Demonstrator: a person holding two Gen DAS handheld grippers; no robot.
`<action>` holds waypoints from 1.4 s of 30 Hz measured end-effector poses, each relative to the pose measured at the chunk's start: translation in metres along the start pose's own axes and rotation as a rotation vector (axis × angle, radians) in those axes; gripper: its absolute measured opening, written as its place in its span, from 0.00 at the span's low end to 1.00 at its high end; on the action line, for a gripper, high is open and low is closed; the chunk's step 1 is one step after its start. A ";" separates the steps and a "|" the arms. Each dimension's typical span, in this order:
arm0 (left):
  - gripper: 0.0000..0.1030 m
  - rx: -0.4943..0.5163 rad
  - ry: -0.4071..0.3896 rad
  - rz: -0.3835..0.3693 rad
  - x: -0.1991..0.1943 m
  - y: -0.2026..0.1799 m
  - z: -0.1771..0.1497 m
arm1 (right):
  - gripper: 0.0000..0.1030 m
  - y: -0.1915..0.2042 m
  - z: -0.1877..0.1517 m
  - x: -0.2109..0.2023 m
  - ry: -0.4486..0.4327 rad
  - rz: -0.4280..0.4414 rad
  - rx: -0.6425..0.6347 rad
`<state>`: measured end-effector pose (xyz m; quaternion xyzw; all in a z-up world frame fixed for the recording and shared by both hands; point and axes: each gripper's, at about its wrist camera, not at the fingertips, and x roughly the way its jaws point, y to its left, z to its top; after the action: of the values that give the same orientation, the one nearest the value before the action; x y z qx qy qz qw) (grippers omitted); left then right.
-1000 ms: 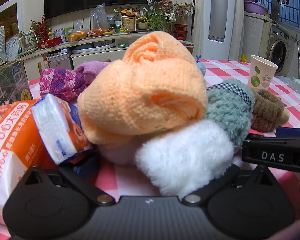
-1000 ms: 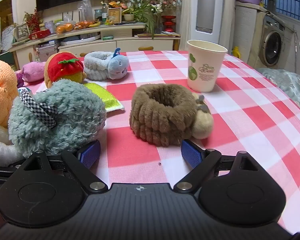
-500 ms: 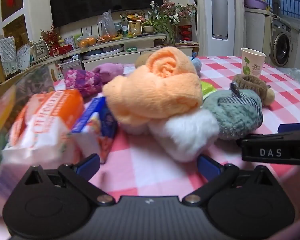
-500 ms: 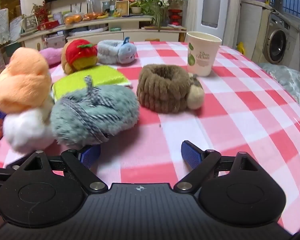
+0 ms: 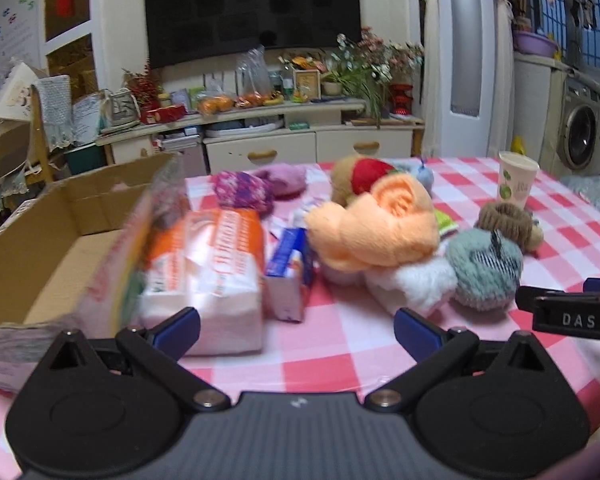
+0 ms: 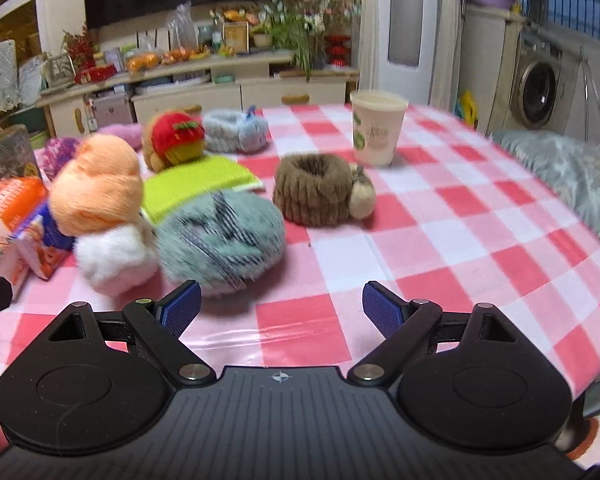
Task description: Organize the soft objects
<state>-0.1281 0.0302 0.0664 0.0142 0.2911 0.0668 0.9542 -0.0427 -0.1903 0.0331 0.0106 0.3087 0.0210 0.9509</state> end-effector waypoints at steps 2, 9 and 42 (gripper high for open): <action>0.99 -0.019 -0.006 0.003 -0.008 0.007 0.003 | 1.00 0.005 0.001 -0.013 -0.037 0.020 -0.002; 0.99 -0.053 -0.036 0.063 -0.040 0.044 0.007 | 1.00 0.030 0.010 -0.054 -0.131 0.088 -0.015; 0.99 -0.107 -0.122 0.072 -0.097 0.080 0.000 | 1.00 0.055 -0.011 -0.114 -0.295 0.130 -0.052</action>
<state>-0.2174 0.0959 0.1254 -0.0222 0.2278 0.1156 0.9666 -0.1433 -0.1409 0.0934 0.0091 0.1637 0.0888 0.9825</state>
